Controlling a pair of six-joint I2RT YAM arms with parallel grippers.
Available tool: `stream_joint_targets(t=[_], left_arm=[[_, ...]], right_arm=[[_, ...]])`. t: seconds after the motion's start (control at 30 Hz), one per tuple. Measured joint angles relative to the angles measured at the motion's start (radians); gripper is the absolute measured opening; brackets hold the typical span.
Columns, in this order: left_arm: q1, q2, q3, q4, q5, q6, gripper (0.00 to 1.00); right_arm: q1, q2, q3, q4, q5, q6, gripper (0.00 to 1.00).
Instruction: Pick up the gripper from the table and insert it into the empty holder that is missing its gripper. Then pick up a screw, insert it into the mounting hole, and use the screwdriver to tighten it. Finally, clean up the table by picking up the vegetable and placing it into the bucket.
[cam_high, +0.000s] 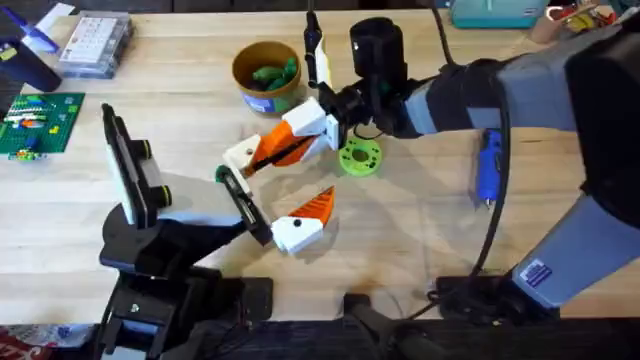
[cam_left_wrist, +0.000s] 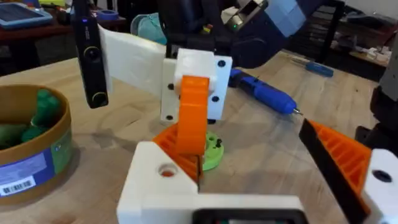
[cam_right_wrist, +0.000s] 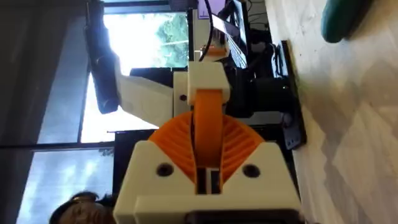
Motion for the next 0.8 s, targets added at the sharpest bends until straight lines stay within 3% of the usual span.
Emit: stream_joint_targets(t=[0.8], left_arm=[[-0.001, 0.0, 0.0, -0.003, 0.033, -0.002, 0.987]], right_arm=[[0.013, 0.0, 0.003, 0.006, 0.0, 0.0, 0.418]])
